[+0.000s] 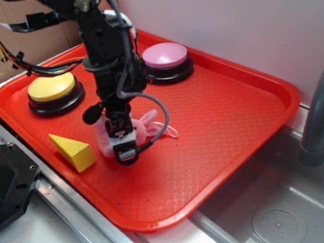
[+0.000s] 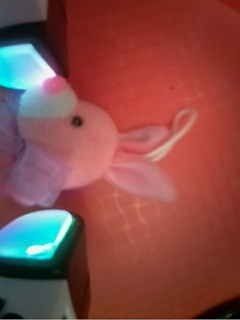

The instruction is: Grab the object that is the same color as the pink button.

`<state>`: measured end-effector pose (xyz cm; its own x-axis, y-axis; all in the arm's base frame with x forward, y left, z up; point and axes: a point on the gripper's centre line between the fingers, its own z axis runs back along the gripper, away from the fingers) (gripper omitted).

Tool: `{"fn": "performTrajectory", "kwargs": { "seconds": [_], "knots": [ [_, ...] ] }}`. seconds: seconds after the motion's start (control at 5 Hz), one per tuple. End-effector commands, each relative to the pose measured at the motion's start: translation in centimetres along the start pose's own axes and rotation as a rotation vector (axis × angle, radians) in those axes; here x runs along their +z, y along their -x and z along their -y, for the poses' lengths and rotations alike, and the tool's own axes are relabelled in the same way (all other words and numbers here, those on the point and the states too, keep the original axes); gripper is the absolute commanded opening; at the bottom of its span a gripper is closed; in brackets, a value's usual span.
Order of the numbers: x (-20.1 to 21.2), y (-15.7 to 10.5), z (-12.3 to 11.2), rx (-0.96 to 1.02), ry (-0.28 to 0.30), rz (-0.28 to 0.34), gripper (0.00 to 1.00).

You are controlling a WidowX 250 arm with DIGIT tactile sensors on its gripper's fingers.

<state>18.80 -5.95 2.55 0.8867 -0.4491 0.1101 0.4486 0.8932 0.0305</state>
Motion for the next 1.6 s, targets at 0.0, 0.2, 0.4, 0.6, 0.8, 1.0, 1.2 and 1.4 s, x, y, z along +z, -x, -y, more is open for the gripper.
{"fn": "performTrajectory", "kwargs": {
  "seconds": [0.0,0.2,0.4,0.6,0.8,1.0,1.2,1.4],
  "knots": [
    [0.2,-0.1,0.2,-0.003,-0.004,0.037,0.00],
    [2.4,-0.2,-0.4,0.072,0.027,0.047,0.00],
    [6.4,-1.0,-2.0,0.283,0.074,-0.006,0.00],
    [11.1,-1.4,-4.2,0.498,0.061,0.021,0.00],
    [14.7,-1.4,-6.5,0.683,0.013,0.070,0.00],
    [17.2,-1.1,-8.5,0.757,0.003,0.078,0.00],
    [17.2,-0.8,-9.0,0.772,-0.020,0.060,0.00],
    [16.3,-0.6,-8.9,0.762,-0.037,0.048,0.00]
  ]
}}
